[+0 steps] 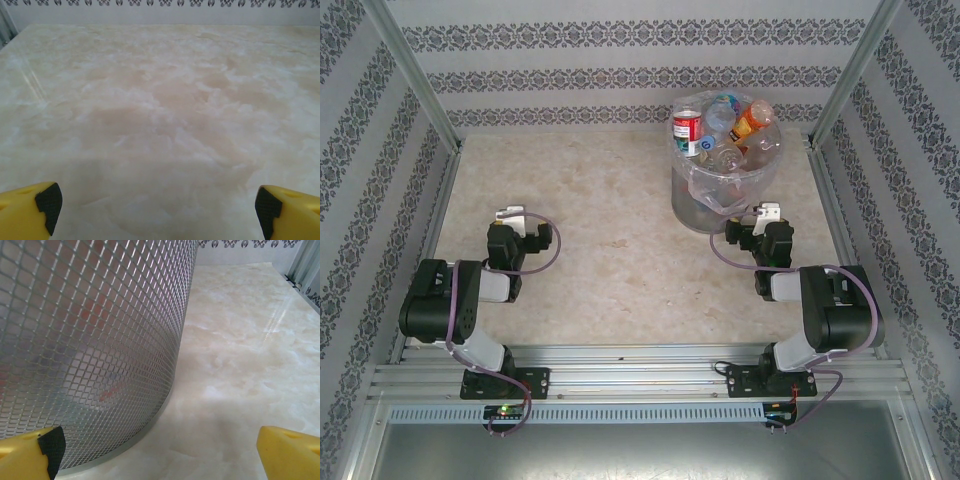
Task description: Put the plastic bottles in the bin
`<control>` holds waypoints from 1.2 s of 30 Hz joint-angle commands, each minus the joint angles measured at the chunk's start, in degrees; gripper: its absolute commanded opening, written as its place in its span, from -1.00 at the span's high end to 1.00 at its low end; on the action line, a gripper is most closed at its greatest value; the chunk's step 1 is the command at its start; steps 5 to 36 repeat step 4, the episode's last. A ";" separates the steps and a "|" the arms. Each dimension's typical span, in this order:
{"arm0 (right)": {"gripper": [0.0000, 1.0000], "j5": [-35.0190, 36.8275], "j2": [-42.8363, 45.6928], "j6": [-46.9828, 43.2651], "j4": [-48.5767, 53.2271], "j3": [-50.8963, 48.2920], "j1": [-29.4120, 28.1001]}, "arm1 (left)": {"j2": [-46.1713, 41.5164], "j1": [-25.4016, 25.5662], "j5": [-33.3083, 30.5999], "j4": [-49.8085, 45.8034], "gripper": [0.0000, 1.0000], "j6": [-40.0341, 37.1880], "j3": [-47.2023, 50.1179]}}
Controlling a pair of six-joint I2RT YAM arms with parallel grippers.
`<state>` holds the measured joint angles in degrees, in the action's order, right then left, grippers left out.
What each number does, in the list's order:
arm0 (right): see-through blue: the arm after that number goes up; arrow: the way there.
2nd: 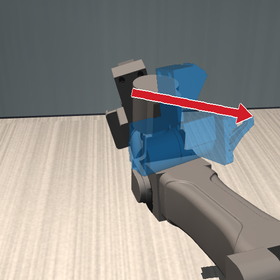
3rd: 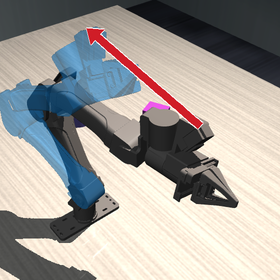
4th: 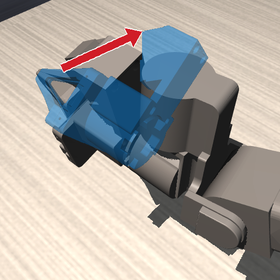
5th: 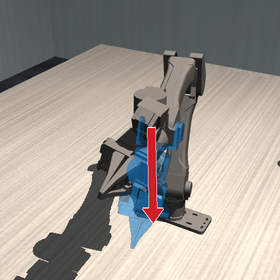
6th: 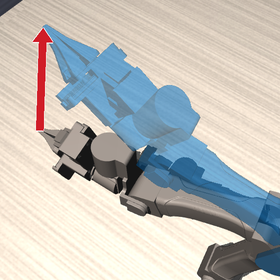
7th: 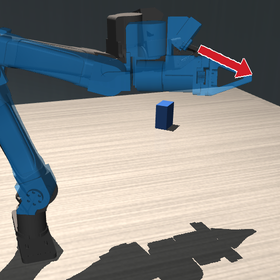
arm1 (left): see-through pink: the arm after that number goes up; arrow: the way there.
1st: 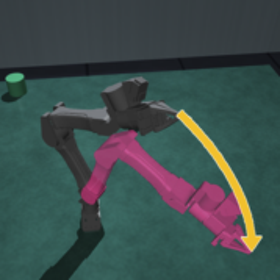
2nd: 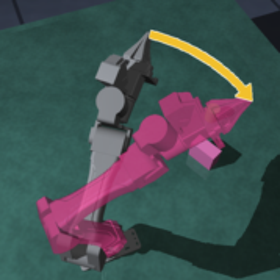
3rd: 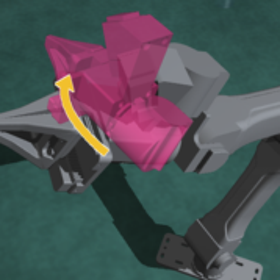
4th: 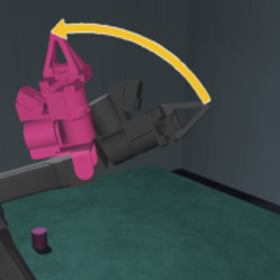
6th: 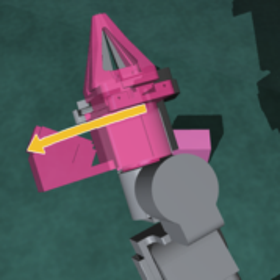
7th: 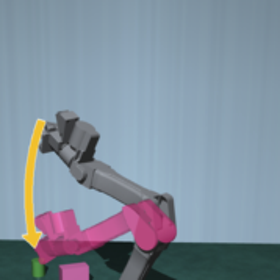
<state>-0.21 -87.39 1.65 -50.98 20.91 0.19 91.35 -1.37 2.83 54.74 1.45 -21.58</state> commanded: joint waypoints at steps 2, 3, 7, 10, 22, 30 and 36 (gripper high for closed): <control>-0.97 1.06 0.72 -0.25 -0.44 1.21 -0.87 | -0.54 -0.48 1.84 -1.33 -1.00 -0.75 -0.56; -0.96 1.39 0.76 -0.40 -0.61 1.07 -0.96 | -0.56 -0.48 1.91 -1.23 -1.00 -0.75 -0.56; -0.97 1.44 0.82 -0.34 -0.46 1.15 -1.06 | -0.54 -0.48 1.83 -1.13 -1.00 -0.73 -0.56; -0.97 1.44 0.82 -0.34 -0.46 1.15 -1.06 | -0.54 -0.48 1.83 -1.13 -1.00 -0.73 -0.56; -0.97 1.44 0.82 -0.34 -0.46 1.15 -1.06 | -0.54 -0.48 1.83 -1.13 -1.00 -0.73 -0.56; -0.97 1.44 0.82 -0.34 -0.46 1.15 -1.06 | -0.54 -0.48 1.83 -1.13 -1.00 -0.73 -0.56; -0.97 1.44 0.82 -0.34 -0.46 1.15 -1.06 | -0.54 -0.48 1.83 -1.13 -1.00 -0.73 -0.56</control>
